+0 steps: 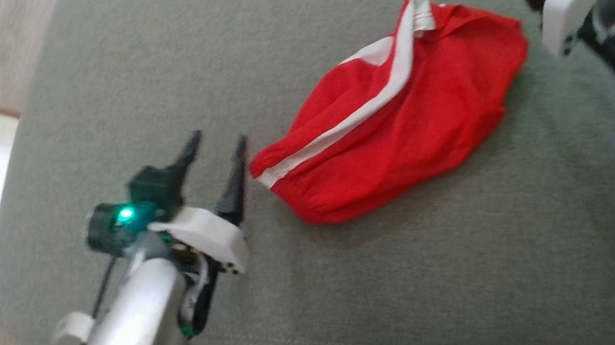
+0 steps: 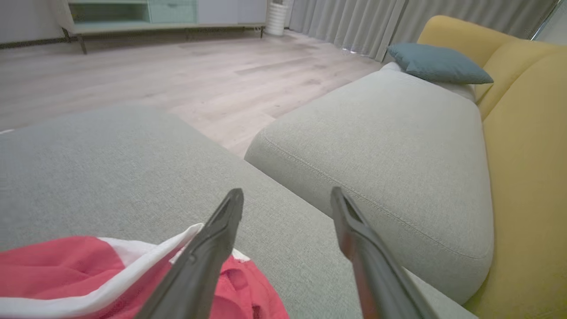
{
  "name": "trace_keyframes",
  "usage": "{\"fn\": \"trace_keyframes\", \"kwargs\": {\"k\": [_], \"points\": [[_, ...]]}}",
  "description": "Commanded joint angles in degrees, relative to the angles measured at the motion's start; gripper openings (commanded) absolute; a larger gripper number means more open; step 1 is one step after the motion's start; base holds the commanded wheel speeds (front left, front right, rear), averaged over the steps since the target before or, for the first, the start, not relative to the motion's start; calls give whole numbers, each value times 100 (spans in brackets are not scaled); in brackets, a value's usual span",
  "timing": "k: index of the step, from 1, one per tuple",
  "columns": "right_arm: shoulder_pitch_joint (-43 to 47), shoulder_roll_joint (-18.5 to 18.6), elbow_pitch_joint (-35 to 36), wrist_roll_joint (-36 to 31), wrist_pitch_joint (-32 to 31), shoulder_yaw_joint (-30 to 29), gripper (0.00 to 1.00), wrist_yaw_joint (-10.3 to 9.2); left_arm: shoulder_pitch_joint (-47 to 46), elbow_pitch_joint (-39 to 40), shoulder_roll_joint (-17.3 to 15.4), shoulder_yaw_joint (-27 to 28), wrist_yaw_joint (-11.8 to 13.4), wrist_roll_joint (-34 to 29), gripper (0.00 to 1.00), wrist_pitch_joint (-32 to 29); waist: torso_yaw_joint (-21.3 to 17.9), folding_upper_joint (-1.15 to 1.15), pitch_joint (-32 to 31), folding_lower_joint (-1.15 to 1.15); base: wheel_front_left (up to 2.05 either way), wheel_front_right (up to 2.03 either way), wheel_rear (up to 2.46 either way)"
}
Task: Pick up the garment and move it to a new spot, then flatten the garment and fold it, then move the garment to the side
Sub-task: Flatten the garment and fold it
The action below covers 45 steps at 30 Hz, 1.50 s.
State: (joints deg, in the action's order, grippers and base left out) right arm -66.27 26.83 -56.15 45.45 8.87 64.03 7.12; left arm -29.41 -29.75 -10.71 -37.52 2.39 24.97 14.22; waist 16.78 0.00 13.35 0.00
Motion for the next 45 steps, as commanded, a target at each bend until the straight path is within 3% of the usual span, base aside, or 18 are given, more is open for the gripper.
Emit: {"fn": "trace_keyframes", "kwargs": {"k": [1,7,11,18,24,32,40,45], "points": [[237,-51,12,85,214,-123,100,36,-108,225,-190,335,101,48,100,64,-244,0,-239,0,0,0,0],[821,-269,-30,82,600,-882,100,36,138,865,-233,1051,489,100,100,75,-640,0,-514,0,0,0,0],[1345,-365,536,-433,610,-1896,100,36,486,1352,-143,1511,602,-14,100,76,-902,0,-621,0,0,0,0],[2781,-752,1606,-1746,611,-3636,100,36,1032,1795,57,2050,499,-347,100,77,-1226,0,-780,0,0,0,0],[4278,-1560,2764,-3119,612,-5028,100,36,1599,1996,363,2525,184,-746,100,77,-1498,0,-926,0,0,0,0],[5175,-2225,3402,-3834,523,-5652,100,36,2046,2001,625,2794,-117,-1105,100,77,-1680,0,-986,0,0,0,0],[5360,-2357,3728,-3871,262,-5910,100,36,2015,2008,741,2896,-318,-1305,100,77,-1512,0,-797,0,0,0,0],[5232,-2382,3751,-3470,-106,-5987,100,36,1916,1982,768,2834,-397,-1385,100,77,-1227,0,-580,0,0,0,0]]}}
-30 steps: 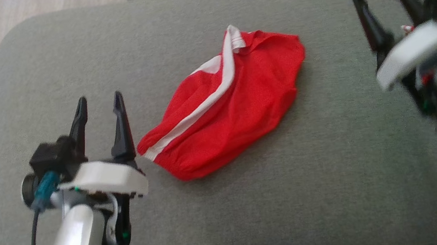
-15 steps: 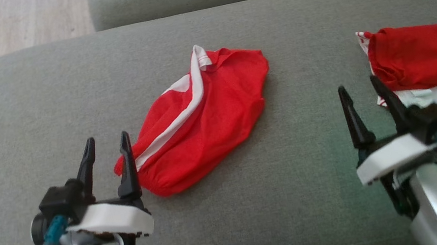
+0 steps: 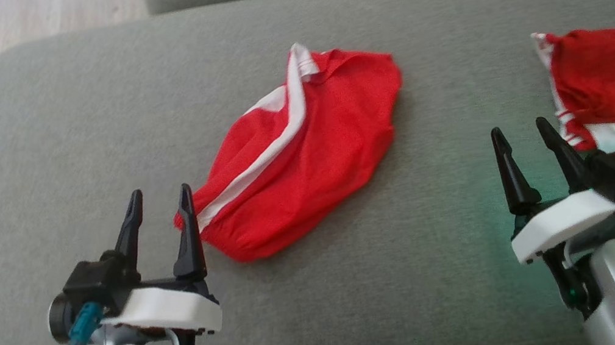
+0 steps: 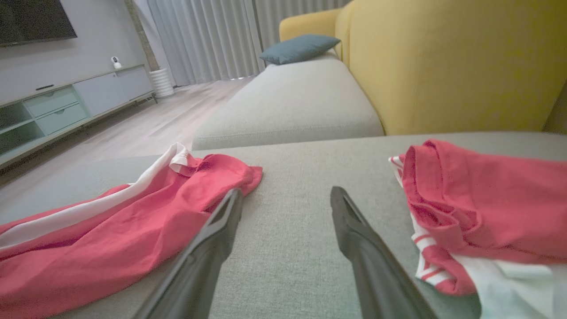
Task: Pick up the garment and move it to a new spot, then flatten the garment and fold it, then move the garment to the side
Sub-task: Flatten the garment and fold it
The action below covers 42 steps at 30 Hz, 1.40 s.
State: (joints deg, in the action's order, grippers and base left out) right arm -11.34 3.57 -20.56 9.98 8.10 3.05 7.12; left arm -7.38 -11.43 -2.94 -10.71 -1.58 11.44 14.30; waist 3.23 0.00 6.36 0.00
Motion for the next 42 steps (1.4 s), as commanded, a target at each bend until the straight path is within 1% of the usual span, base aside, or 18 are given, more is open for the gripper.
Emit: {"fn": "trace_keyframes", "kwargs": {"k": [1,2,7,9,12,13,17,21,23,29,35,40,41,42], "points": [[-312,-58,184,221,-130,109,100,36,-307,141,-6,134,-10,-38,100,70,199,0,183,0,0,0,0],[-365,-61,157,427,-251,84,100,36,-329,131,-3,116,-19,-40,100,70,271,0,237,0,0,0,0],[-722,-66,-101,1935,-982,25,100,36,-453,72,3,-51,-43,-58,100,70,682,0,502,0,0,0,0],[-882,-67,-284,2371,-1244,-42,100,36,-506,49,4,-170,-36,-112,100,70,862,0,578,0,0,0,0],[-1087,-67,-549,2790,-1506,-198,100,36,-579,38,5,-326,17,-44,100,70,1158,0,671,0,0,0,0],[-1087,-67,-549,2790,-1506,-198,100,36,-579,38,5,-326,17,-44,100,70,1158,0,671,0,0,0,0],[-1362,-68,-953,3122,-1746,-470,100,36,-604,42,5,-461,103,39,100,70,1490,0,765,0,0,0,0],[-1666,-68,-1438,3220,-1939,-767,100,36,-586,73,5,-516,176,81,100,70,1758,0,842,0,0,0,0],[-1821,-68,-1666,3052,-1974,-909,100,36,-585,95,5,-549,192,83,100,70,1877,0,880,0,0,0,0],[-2261,-68,-2360,2857,-2200,-1358,100,36,-585,152,6,-674,265,154,100,70,2169,0,933,0,0,0,0],[-2657,-54,-2936,2358,-2386,-1662,100,36,-608,188,6,-760,320,240,100,70,2329,0,1010,0,0,0,0],[-3000,-32,-3325,2021,-2475,-1863,100,36,-640,218,6,-796,361,281,100,70,2379,0,1071,0,0,0,0],[-3061,-33,-3383,1979,-2477,-1891,91,36,-644,221,6,-798,369,288,100,70,2376,0,1078,0,0,0,0],[-3115,-34,-3425,1939,-2455,-1910,32,36,-647,219,6,-800,375,292,100,70,2367,0,1080,0,0,0,0]]}}
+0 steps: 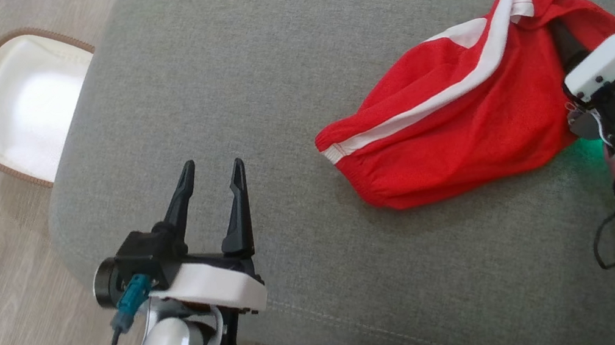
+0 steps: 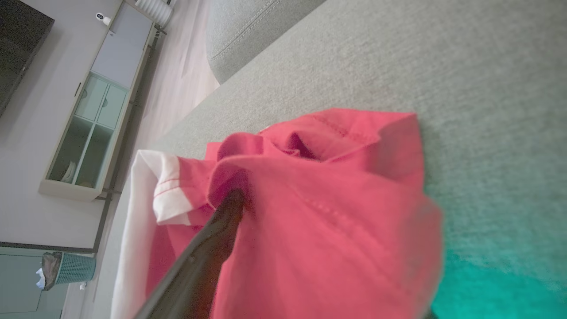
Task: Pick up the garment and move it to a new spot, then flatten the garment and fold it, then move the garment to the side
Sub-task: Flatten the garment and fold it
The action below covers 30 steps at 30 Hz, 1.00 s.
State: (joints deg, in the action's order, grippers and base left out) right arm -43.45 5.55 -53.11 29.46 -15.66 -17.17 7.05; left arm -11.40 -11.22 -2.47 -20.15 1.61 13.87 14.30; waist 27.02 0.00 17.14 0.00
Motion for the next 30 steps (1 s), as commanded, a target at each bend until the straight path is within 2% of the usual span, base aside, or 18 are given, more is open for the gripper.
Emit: {"fn": "trace_keyframes", "kwargs": {"k": [1,7,14,23,30], "points": [[47,-235,-180,-34,-16,100,0,44,-246,195,-41,145,62,51,100,70,-29,0,1,0,0,0,0],[24,-260,48,367,369,218,0,44,-242,163,-41,156,50,34,100,70,-273,0,-91,0,0,0,0],[625,-266,637,1270,890,526,0,44,-201,118,-41,242,-7,-77,100,70,-757,0,-337,0,0,0,0],[1554,-267,1190,1570,1567,407,0,44,-78,92,-41,395,-75,-189,100,70,-1287,0,-595,0,0,0,0],[2199,-267,1150,1871,1926,456,0,44,102,75,-41,471,-114,-235,100,70,-1552,0,-831,0,0,0,0]]}}
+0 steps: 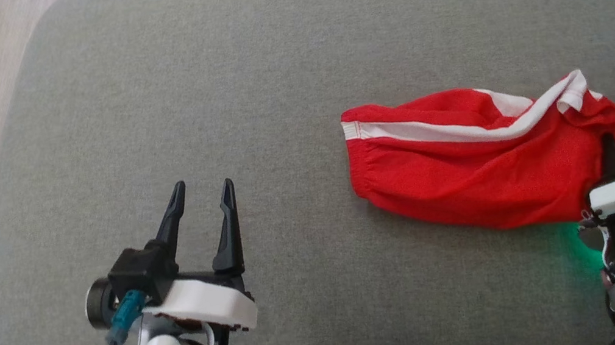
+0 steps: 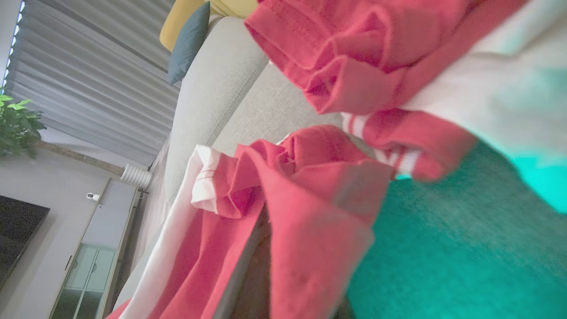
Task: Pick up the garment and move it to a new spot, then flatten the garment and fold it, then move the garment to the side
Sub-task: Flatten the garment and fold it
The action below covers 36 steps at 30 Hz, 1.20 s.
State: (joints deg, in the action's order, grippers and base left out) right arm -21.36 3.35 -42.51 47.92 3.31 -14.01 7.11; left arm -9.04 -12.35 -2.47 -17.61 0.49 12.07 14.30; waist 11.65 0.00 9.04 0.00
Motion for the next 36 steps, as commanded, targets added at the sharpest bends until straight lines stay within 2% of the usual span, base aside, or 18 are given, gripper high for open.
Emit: {"fn": "trace_keyframes", "kwargs": {"k": [1,7,12,21,25,36], "points": [[6,-46,59,72,86,159,0,37,-117,190,-41,203,-7,-55,100,70,-16,0,-34,0,0,0,0],[-175,-46,22,358,426,385,0,37,-41,165,-41,167,-59,-107,100,70,23,0,-90,0,0,0,0],[-305,-46,269,705,608,792,0,37,10,113,-41,201,-88,-158,100,70,95,0,-204,0,0,0,0],[-134,-47,1208,1304,752,2109,0,37,133,82,-41,243,-105,-200,100,70,217,0,-402,0,0,0,0],[-62,-47,1451,1378,763,2713,0,37,166,68,-41,238,-110,-197,100,70,296,0,-450,0,0,0,0],[-301,-47,1220,1365,948,3720,0,37,197,39,-41,155,-97,-163,100,70,595,0,-456,0,0,0,0]]}}
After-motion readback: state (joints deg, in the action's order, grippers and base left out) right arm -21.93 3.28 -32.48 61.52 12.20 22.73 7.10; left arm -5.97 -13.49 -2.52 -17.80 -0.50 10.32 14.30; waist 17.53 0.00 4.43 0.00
